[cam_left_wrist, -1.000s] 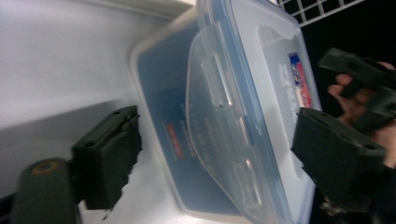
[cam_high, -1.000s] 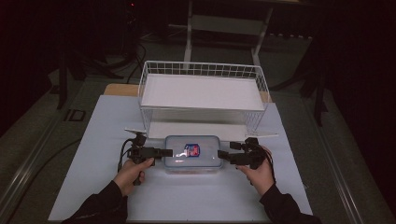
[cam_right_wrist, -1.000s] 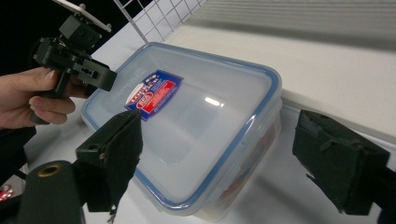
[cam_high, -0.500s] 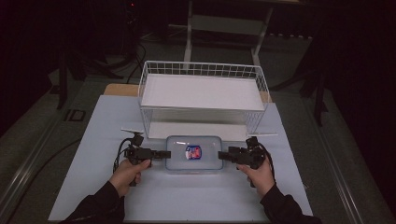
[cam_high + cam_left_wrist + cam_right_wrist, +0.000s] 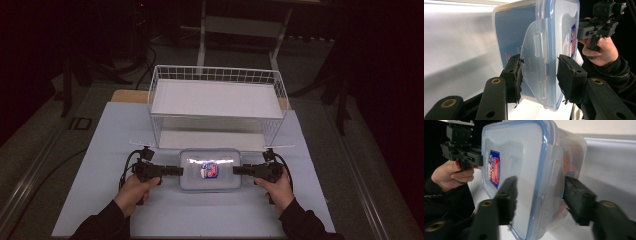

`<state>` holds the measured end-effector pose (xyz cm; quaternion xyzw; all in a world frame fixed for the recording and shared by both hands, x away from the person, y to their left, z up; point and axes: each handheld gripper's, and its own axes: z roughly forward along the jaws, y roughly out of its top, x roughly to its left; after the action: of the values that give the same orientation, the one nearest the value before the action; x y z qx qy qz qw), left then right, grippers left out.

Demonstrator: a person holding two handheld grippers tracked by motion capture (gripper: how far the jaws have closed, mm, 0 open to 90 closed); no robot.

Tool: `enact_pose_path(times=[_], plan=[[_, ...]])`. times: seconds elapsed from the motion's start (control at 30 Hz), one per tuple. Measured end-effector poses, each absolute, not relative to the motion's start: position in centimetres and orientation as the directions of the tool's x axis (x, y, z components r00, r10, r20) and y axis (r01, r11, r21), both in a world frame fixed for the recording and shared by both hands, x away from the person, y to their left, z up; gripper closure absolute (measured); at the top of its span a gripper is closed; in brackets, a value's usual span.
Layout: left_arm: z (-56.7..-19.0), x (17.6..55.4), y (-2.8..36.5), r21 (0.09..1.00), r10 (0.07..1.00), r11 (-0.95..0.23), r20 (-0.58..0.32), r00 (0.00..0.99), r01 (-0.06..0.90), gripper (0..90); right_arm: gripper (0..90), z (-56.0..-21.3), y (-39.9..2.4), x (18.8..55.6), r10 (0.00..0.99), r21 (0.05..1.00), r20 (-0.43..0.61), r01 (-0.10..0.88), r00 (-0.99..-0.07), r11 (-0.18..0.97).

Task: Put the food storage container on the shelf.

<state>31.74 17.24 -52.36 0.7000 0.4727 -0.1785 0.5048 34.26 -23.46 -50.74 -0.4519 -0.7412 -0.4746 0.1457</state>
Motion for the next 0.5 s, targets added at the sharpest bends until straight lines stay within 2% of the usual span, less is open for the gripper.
enact_pose_path(times=[0.5], plan=[[-51.4,30.2,16.6,0.561,0.524,-0.046,-0.691,0.498,0.827,55.6,51.9,-50.1,-23.7,32.8,0.552,0.594,0.619,0.793,-0.559,0.137]])
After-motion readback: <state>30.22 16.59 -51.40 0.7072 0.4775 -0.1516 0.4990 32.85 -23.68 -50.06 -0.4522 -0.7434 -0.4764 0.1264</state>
